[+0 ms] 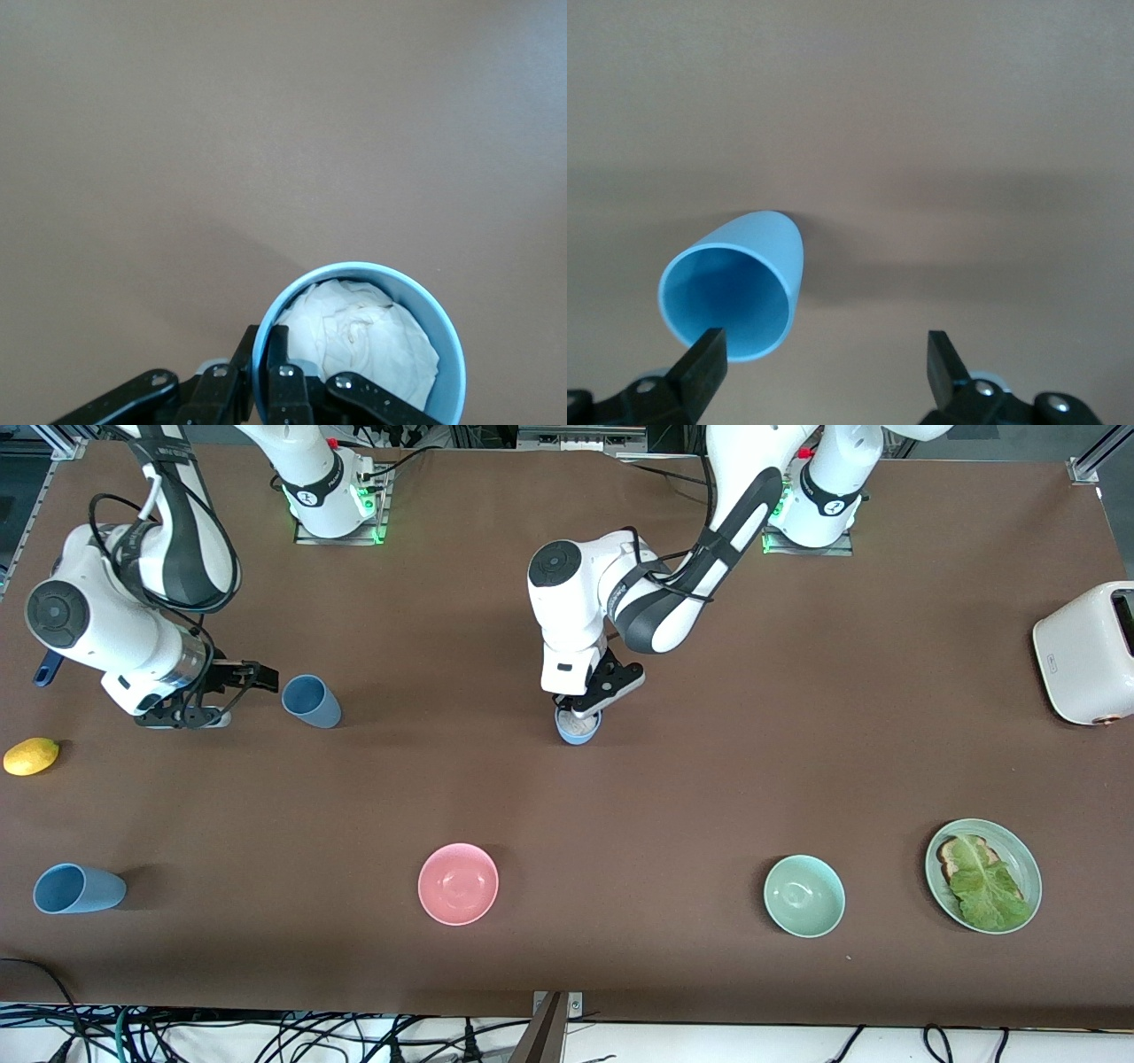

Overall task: Stack blue cups with both arms
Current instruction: 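Lower the cup with the left gripper while the right gripper reaches another cup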

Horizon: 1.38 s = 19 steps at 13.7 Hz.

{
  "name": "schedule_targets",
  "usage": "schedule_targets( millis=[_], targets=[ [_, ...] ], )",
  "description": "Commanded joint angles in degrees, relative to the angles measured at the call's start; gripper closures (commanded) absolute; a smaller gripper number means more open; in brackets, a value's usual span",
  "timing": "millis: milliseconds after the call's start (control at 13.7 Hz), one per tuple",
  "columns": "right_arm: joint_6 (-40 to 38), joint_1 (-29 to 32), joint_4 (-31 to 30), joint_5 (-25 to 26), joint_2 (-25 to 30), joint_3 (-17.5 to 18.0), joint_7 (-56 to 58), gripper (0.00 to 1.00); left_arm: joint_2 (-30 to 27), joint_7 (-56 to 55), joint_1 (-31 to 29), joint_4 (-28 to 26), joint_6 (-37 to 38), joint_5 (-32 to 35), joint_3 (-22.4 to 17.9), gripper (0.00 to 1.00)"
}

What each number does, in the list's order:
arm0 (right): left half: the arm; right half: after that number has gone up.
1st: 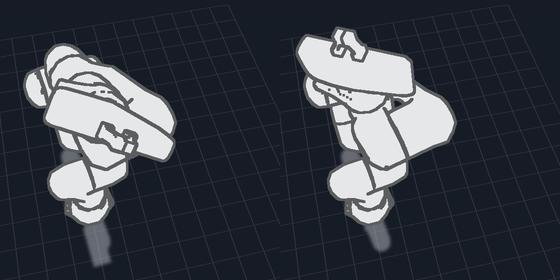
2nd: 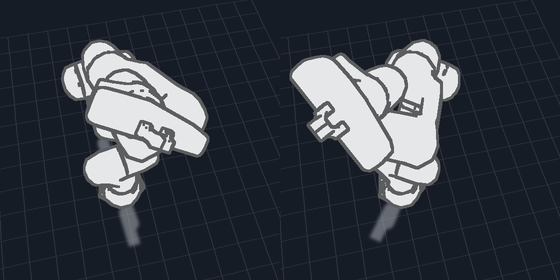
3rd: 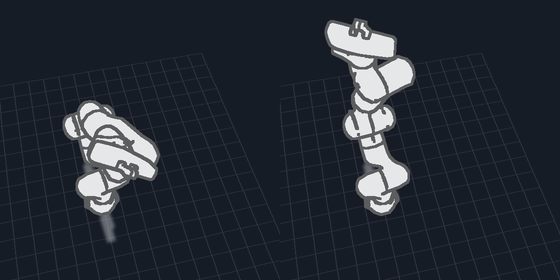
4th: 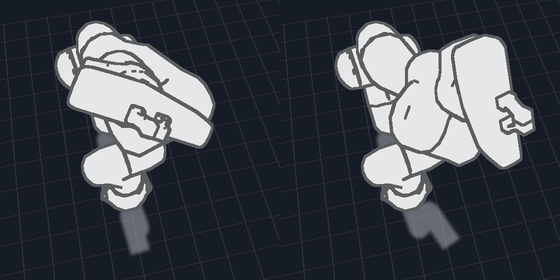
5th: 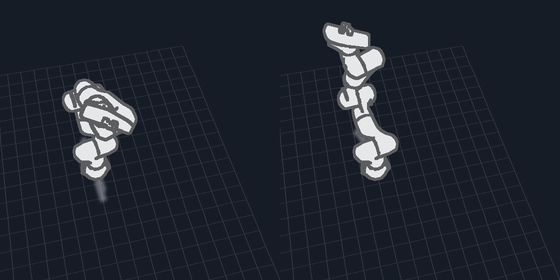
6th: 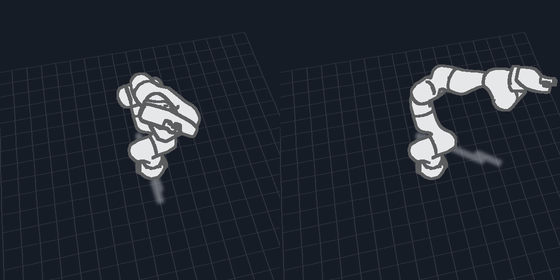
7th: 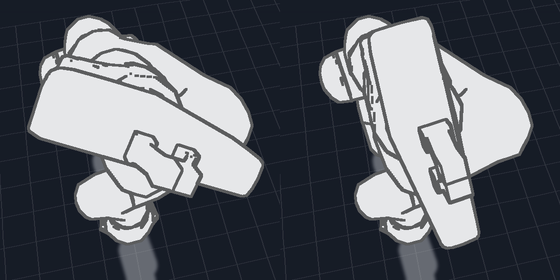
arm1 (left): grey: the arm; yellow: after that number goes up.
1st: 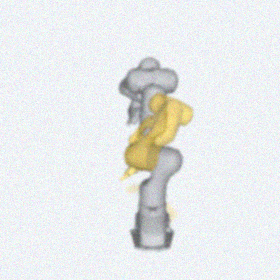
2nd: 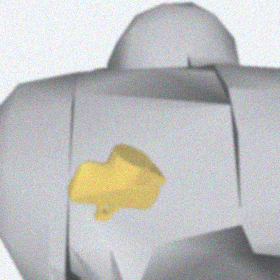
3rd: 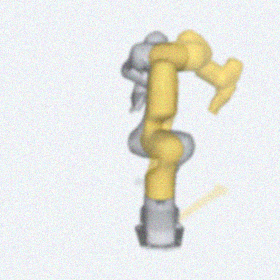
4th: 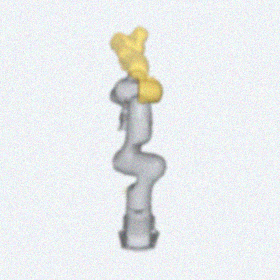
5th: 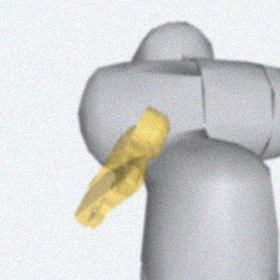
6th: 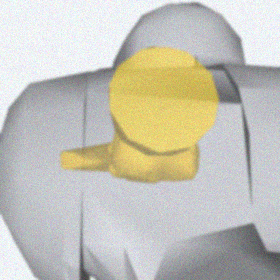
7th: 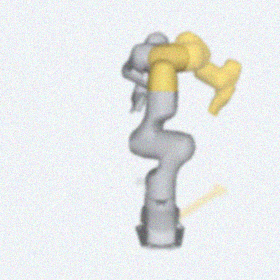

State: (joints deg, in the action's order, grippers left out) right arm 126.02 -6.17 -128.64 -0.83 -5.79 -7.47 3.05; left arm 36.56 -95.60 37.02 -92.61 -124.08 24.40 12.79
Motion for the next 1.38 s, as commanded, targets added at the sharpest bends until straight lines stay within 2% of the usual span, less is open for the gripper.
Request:
schedule_targets(
  millis=[0,291,364,437,510,583,656,728,801,874,1093,1311],
  targets=[
    [4.92,0.02,-3.01,0.74,-0.18,0.17,0.47,0.0,1.58,-1.61,0.86,1.73,-1.24,1.88,-0.75,1.0],
    [11.07,0.02,-5.03,0.74,-3.17,0.61,0.38,0.0,2.03,-2.05,0.68,1.82,-1.6,1.88,-0.75,1.0],
    [11.78,0.02,-5.12,0.65,-3.95,0.61,0.21,0.01,1.76,-1.52,0.42,1.82,-1.6,1.97,-0.75,0.93],
    [12.05,0.02,-5.12,0.65,-4.31,0.79,-0.14,0.01,1.59,-1.26,0.16,1.82,-1.6,1.97,-0.75,0.54],
    [12.14,0.02,-5.12,0.65,-4.57,1.31,-0.15,0.02,1.59,-1.17,0.07,1.82,-1.78,2.14,-0.83,0.36],
    [12.23,0.02,-5.12,0.65,-4.75,1.32,-0.15,0.1,1.5,-1.08,0.07,1.56,-1.87,3.19,-0.92,0.32],
    [12.32,0.02,-5.12,0.65,-5.36,1.4,-0.15,0.24,1.5,-0.99,0.07,1.38,-1.87,3.98,-0.83,0.19],
    [12.4,0.02,-5.12,0.65,-5.45,2.19,-0.15,0.56,1.41,-0.99,0.07,1.38,-1.87,4.08,-0.83,0.0],
    [12.41,0.02,-5.04,0.65,-5.54,2.63,-0.06,0.82,1.32,-0.99,0.07,1.38,-1.95,4.08,-0.83,0.0],
    [12.41,0.02,-5.04,0.65,-5.54,2.63,-0.15,0.99,1.15,-0.9,0.07,1.21,-1.95,4.25,-0.83,0.0],
    [12.06,0.02,-4.69,0.65,-5.54,2.72,-0.15,1.0,-0.86,3.46,-0.81,-0.8,-2.74,5.22,-0.83,0.0],
    [11.79,0.02,-4.34,0.65,-4.67,2.81,0.38,1.0,-8.58,9.98,-3.27,-10.36,-7.65,4.96,-0.66,0.0]
  ],
)
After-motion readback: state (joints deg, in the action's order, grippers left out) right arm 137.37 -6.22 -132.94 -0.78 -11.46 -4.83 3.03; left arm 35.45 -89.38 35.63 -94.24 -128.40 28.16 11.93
